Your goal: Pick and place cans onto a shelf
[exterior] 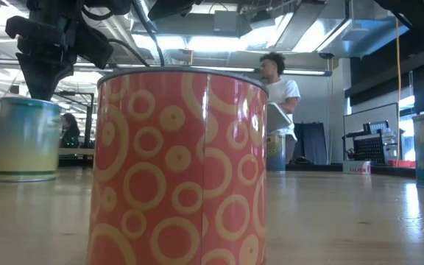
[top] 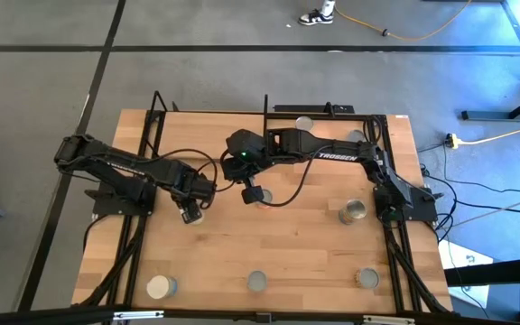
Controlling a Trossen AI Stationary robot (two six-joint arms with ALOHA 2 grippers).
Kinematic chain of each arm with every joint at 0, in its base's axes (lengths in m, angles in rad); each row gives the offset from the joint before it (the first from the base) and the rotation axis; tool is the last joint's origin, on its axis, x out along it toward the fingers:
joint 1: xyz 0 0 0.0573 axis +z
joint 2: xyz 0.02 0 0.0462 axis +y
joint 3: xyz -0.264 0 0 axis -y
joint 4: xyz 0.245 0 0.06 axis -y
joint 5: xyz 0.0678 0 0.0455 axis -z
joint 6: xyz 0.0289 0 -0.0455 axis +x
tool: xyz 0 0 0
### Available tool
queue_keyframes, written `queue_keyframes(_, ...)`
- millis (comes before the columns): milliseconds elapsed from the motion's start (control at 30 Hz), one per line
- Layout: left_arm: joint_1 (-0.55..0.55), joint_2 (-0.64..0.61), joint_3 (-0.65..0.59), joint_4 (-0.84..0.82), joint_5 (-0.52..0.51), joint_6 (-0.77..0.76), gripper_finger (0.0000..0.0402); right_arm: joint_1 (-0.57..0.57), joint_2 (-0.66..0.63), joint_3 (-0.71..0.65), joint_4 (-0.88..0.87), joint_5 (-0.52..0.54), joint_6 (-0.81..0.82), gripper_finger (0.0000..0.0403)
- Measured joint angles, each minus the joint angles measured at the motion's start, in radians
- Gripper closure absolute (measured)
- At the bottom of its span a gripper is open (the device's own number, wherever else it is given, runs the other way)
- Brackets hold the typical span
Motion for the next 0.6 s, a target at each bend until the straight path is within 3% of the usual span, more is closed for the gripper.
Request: queue_keyframes(600, 0.0, 0.0, 0.0, 0.0, 0.018, -0.01, 0.0401, 0.0, 0.0, 0.0, 0.0, 0.0, -0.048, 0.0393)
